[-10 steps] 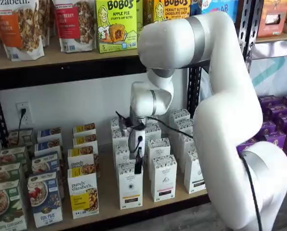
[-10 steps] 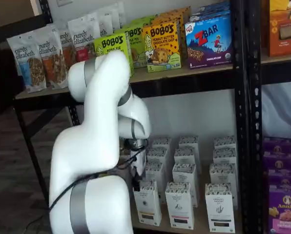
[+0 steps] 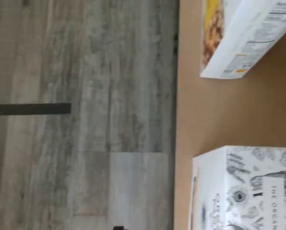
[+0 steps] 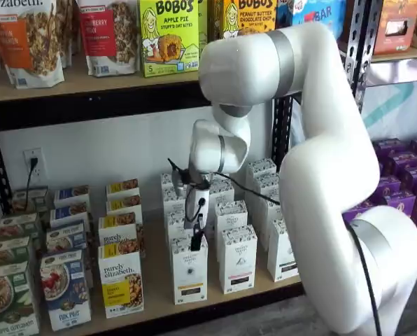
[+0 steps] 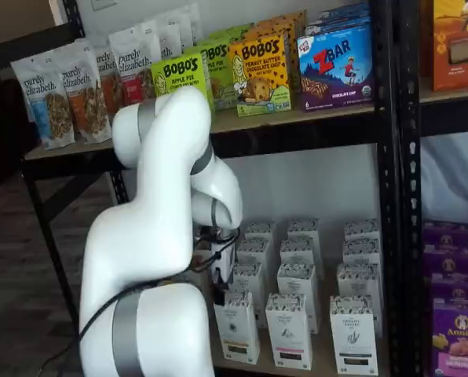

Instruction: Pick up the white box with a yellow strip in the middle, on the bottom shelf, the fourth box from the left

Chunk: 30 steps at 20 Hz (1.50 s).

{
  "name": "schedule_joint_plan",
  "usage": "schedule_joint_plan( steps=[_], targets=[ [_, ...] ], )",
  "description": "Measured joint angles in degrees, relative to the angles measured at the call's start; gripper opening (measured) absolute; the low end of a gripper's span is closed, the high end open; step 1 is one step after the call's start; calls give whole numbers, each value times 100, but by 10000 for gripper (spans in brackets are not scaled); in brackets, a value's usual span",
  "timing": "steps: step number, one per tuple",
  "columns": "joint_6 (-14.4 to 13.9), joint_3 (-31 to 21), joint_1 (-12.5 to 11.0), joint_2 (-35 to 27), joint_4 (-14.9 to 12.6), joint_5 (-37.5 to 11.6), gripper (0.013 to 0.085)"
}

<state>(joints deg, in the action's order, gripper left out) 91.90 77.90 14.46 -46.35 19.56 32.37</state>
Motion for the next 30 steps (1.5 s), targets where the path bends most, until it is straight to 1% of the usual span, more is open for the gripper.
schedule_joint_plan(
  steps=[2, 5, 10, 15, 20, 21, 24, 30],
  targets=[
    [25, 44, 8, -68, 33, -124, 850],
    [-92, 206, 8, -235, -107, -181, 850],
    [-161, 458, -24, -499, -223, -213, 850],
    [-180, 730, -70, -772, -299, -258, 850],
    [-154, 963, -113, -970, -312, -244, 850],
    [-178, 1024, -120, -1015, -346, -216, 850],
    [-361, 1170, -129, -1125, -563, -138, 850],
    [-466, 1441, -110, -1362, -659, -94, 850]
  ],
)
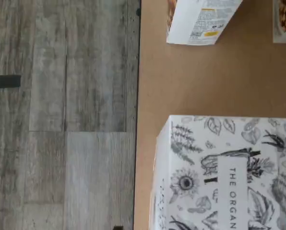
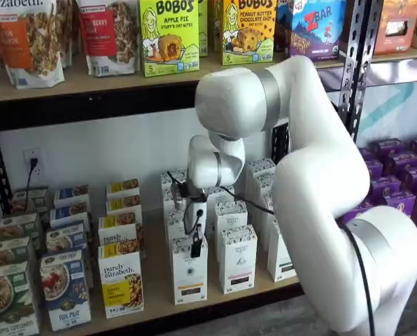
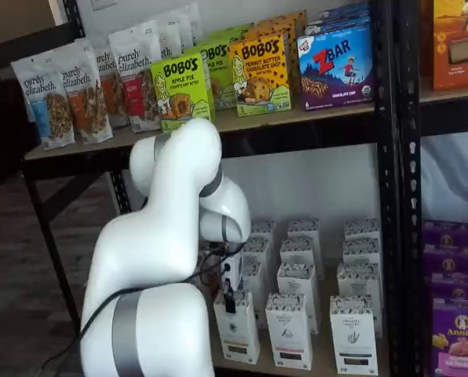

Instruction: Pick up the white box with a yellow strip in the middle, on the bottom shelf, the fourth box from the left

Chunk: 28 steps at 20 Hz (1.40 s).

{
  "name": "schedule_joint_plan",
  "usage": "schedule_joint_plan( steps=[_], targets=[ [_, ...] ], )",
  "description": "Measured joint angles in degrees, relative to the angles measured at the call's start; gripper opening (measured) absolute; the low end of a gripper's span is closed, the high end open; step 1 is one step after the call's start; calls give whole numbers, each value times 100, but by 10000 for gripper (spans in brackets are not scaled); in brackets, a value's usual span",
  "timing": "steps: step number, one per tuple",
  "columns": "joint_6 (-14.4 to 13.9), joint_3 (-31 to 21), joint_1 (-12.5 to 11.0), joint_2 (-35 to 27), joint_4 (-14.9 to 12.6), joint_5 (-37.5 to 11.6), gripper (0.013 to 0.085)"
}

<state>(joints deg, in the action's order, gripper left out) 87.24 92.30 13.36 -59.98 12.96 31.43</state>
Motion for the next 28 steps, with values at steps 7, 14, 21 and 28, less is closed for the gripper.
schedule_joint_plan(
  steps=[7, 14, 21, 28],
  targets=[
    [-214, 217, 5, -200, -242, 31, 850],
    [-354, 381, 0, -337, -410, 110, 850],
    [-393, 467, 10, -461, -449, 58, 850],
    [-337, 472, -22, -483, -423, 29, 770]
  ],
)
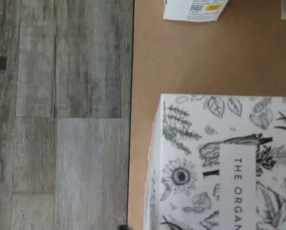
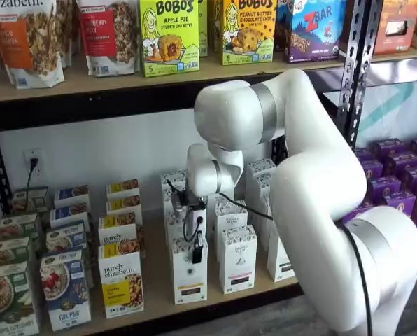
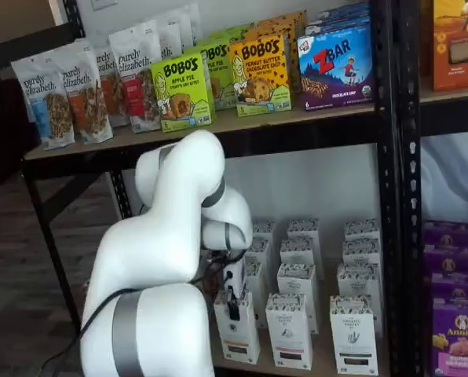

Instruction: Pick up the white box with a yellow strip in the middle, on the bottom shelf, the fourth box from the left

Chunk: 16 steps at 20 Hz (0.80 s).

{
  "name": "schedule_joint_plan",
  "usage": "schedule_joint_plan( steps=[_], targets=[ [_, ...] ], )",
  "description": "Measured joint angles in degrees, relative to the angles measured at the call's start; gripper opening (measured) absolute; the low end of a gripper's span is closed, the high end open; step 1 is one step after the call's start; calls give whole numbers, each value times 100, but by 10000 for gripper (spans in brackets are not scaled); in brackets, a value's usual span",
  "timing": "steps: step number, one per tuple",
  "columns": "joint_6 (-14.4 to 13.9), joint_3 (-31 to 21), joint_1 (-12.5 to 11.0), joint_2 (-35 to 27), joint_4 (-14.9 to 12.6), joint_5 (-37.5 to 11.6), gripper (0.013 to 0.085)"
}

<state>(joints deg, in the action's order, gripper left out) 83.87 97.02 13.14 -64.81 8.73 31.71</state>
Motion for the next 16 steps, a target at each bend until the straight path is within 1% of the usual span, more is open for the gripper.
schedule_joint_plan(
  steps=[4, 8, 11, 15, 16],
  targets=[
    [-76, 47, 0, -24, -85, 77, 770],
    [-118, 27, 12, -29, -125, 19, 770],
    [-61, 24, 9, -27, -62, 38, 770],
    [-30, 20, -3, -11, -37, 95, 610],
    [-26, 8, -4, -5, -34, 84, 610]
  ],
)
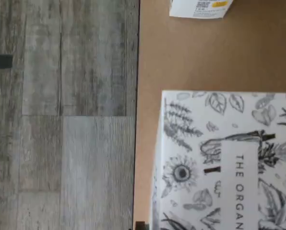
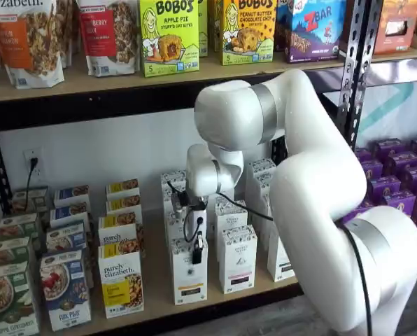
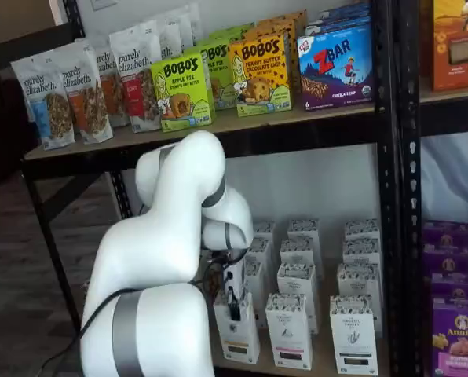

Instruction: Pick up the white box with a yellow strip in the middle, on the bottom shelf, the fourth box from the left

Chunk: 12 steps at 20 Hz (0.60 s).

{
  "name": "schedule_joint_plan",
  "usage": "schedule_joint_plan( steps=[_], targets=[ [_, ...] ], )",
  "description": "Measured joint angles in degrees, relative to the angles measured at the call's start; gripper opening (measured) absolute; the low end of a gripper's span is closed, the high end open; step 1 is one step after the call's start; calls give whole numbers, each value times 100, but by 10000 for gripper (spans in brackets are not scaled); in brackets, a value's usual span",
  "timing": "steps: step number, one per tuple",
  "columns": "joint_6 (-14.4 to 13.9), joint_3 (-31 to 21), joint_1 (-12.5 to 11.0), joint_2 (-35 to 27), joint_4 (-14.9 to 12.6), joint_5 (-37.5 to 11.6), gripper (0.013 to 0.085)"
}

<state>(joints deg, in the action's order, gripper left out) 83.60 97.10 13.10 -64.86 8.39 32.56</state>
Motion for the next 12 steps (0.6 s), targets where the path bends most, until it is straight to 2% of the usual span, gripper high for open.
schedule_joint_plan(
  steps=[2, 12],
  targets=[
    [16, -71, 1, 26, 16, -115, 610],
    [-41, -107, 12, 63, -39, -61, 610]
  ],
)
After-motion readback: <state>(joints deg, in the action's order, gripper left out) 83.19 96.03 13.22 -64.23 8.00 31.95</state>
